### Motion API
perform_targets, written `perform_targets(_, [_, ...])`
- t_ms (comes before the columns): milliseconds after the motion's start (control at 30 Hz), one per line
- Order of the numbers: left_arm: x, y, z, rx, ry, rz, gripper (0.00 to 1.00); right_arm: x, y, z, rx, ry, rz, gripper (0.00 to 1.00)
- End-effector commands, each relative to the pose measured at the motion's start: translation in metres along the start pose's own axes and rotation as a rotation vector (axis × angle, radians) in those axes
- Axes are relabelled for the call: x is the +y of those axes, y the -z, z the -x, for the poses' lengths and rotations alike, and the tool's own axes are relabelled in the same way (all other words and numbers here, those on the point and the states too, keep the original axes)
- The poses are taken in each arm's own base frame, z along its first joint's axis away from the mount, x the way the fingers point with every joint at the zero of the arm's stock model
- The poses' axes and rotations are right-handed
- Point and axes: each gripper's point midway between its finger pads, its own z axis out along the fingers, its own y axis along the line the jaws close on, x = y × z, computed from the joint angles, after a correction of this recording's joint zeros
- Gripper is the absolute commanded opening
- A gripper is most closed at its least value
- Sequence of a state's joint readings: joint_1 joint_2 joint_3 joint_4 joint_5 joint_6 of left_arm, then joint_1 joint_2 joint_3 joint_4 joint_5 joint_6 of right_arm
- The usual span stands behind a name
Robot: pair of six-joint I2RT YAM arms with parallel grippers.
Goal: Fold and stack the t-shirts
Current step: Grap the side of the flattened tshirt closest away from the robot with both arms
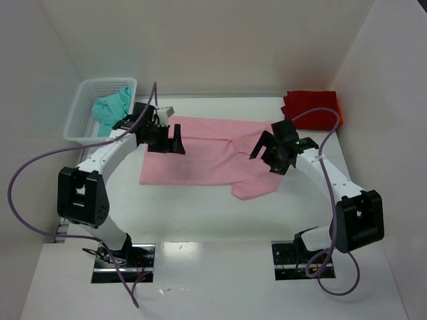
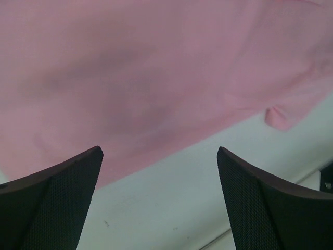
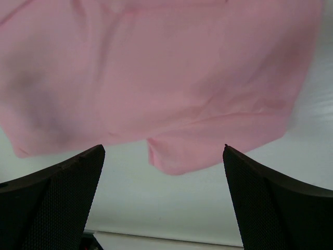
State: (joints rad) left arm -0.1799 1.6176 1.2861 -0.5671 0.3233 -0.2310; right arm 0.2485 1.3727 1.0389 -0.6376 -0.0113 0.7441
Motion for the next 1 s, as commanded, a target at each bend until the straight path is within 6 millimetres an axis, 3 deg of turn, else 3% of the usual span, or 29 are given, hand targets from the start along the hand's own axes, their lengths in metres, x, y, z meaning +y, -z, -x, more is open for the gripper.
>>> perform_targets(0, [-0.080,-0.002,-0.014,0.075,-0.173,-0.360,0.96,-0.009,0.009,-0.043,0.064,-0.058,-0.078,1.00])
perform_targets(133, [-0.116,-0.021,-0.045,0.175,-0.236,-0.419,0.95,-0.016,0.015,-0.061,0.077,-0.089,-0.086,1.00])
perform_targets(333, [-0.140,-0.047,-0.073,0.236,-0.287,-0.354,0.94,-0.041,0.030,-0.080,0.061,-0.136,-0.113,1.00])
perform_targets(433, [-0.156,-0.065,-0.096,0.294,-0.306,-0.362,0.93,-0.058,0.027,-0.094,0.075,-0.169,-0.138,0.97])
perform_targets(567, [-0.170,-0.076,-0.107,0.301,-0.322,-0.352,0.91,-0.069,0.024,-0.101,0.060,-0.174,-0.169,0.92])
perform_targets(667, [-0.162,-0.083,-0.098,0.262,-0.284,-0.271,0.91,-0.075,0.020,-0.106,0.076,-0.171,-0.195,0.90])
perform_targets(800, [-0.152,-0.073,-0.069,0.139,-0.281,-0.150,0.93,-0.079,0.007,-0.108,0.065,-0.169,-0.220,0.84])
perform_targets(967, [-0.133,-0.063,-0.055,0.088,-0.243,-0.076,0.94,-0.078,0.003,-0.101,0.037,-0.199,-0.237,0.75])
